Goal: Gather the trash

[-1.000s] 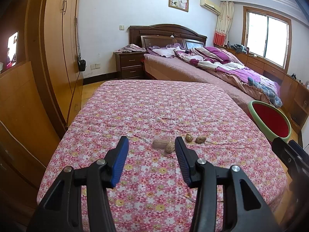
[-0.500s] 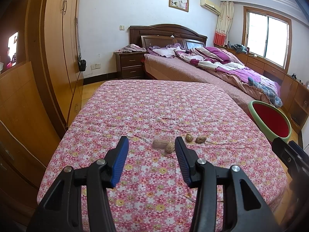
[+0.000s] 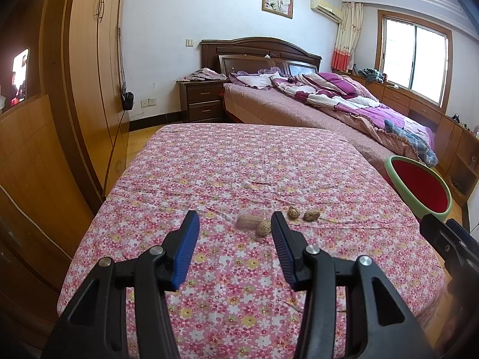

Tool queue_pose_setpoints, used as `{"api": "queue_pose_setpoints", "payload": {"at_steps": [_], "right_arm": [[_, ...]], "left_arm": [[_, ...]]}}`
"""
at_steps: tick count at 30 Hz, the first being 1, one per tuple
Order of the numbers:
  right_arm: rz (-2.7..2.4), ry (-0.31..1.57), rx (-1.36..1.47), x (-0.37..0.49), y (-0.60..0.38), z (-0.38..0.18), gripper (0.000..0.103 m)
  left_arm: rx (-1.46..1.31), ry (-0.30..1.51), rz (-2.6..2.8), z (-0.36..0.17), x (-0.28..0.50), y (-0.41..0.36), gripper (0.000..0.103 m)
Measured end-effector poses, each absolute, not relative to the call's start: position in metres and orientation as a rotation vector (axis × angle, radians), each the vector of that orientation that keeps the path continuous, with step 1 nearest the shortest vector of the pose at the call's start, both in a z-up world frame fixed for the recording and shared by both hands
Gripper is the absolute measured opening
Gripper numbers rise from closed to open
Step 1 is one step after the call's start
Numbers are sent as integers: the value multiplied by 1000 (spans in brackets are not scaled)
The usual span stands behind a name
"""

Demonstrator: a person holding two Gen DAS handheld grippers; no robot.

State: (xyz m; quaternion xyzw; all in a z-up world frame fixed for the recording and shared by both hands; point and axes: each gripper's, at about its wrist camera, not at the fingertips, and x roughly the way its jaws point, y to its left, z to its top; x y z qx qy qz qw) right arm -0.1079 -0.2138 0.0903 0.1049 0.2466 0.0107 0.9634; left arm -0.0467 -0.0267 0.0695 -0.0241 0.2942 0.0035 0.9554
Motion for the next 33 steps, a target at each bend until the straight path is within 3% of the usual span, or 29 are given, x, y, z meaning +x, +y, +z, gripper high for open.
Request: {"api": "queue_pose_setpoints", "payload": {"at_steps": [33], "right_arm": [[20, 503, 215, -109, -213, 89, 88]], "left_arm": [[-51, 592, 10, 70, -47, -25, 50]]}}
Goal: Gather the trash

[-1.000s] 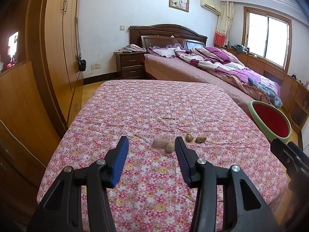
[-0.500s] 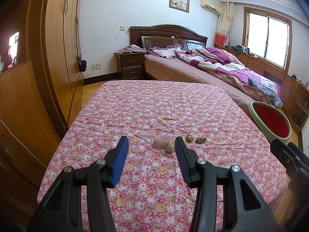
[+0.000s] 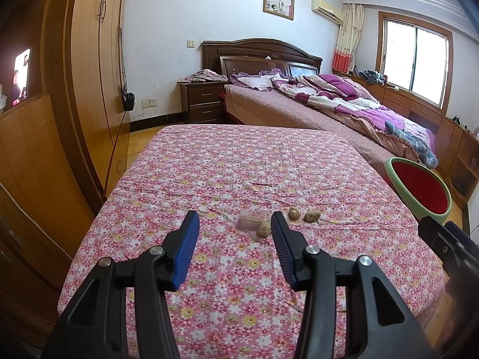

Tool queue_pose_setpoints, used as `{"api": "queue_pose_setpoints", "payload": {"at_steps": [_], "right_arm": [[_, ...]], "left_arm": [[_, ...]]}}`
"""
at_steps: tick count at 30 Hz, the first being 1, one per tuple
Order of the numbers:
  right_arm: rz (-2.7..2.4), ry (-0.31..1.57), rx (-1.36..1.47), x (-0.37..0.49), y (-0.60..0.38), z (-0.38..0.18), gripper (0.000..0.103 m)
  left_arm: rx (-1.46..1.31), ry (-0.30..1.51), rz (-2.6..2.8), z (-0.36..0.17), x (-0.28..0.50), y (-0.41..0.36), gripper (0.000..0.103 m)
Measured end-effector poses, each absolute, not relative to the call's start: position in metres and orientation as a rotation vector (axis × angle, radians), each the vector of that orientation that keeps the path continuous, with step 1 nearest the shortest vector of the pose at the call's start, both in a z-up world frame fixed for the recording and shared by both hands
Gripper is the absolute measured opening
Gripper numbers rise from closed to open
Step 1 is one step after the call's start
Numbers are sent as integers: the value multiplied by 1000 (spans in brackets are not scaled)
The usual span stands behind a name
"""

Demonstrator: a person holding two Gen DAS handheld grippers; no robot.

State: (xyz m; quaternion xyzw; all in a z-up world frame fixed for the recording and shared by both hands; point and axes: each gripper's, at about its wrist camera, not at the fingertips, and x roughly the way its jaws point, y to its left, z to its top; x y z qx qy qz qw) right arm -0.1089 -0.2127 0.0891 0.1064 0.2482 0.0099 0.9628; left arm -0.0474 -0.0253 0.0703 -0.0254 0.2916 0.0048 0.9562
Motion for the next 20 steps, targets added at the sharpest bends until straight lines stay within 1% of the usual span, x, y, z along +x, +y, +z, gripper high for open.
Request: {"api": "queue_pose_setpoints", "payload": {"at_steps": [20], "right_arm": [[20, 504, 217, -109, -213, 89, 88]], "left_arm": [[-51, 593, 10, 71, -48, -24, 50]]}}
